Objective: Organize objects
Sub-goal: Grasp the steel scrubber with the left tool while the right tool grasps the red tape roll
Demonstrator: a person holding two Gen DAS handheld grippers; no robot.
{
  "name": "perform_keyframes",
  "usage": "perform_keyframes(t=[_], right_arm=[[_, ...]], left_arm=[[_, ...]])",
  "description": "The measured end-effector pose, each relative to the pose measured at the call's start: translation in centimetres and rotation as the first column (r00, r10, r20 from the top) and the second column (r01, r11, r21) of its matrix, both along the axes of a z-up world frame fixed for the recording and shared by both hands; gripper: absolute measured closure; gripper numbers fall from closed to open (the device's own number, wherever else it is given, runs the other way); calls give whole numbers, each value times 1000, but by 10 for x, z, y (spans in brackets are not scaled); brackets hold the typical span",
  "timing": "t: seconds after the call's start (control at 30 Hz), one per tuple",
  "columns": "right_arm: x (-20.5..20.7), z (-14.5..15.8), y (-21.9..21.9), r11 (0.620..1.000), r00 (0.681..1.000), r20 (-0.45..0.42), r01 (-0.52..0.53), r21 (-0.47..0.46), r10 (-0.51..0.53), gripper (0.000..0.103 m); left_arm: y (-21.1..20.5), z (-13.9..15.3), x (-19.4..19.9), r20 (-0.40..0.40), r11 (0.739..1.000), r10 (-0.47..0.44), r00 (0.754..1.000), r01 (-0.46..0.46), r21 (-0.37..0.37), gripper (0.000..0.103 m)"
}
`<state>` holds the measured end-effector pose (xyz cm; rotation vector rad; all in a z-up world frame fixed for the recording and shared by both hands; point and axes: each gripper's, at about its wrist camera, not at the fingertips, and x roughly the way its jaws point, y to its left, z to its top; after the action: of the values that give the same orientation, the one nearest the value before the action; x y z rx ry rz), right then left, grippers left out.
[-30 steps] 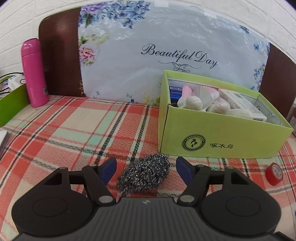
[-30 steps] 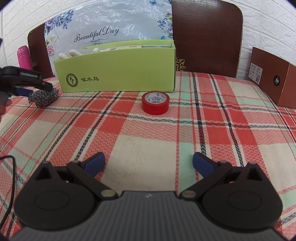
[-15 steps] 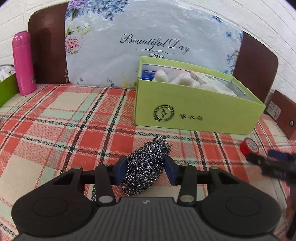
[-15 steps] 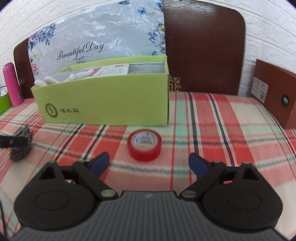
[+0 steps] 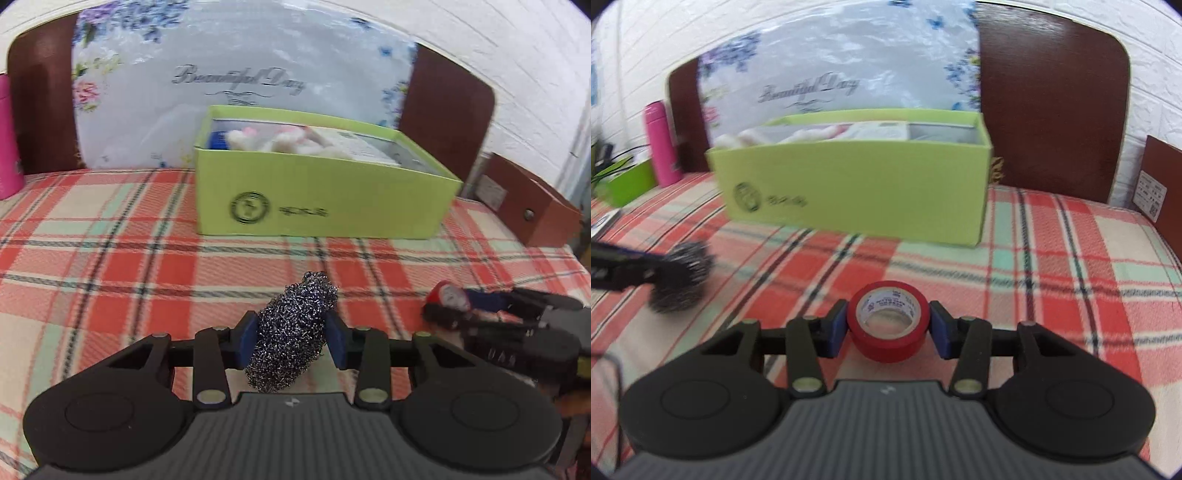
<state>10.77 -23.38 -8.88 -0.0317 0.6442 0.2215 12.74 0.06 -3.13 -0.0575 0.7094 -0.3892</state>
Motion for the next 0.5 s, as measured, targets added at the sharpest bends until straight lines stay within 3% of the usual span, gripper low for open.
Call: perform_keyframes(t=[0.17, 0.23, 0.5], right_arm=[[-37, -4, 4, 1000, 1000, -16, -19, 25, 19, 56], [-44, -5, 5, 999, 1000, -8, -2, 34, 2, 48], [-44, -6, 9, 999, 1000, -3, 17, 48, -17, 47]], left_arm=[[-22, -7, -10, 26, 1000, -4, 1000, 4, 20, 52], [-24, -10, -8, 22, 1000, 2, 1000, -3, 31, 52], [-17, -11, 0, -3, 1000, 16, 1000, -16, 7, 52]])
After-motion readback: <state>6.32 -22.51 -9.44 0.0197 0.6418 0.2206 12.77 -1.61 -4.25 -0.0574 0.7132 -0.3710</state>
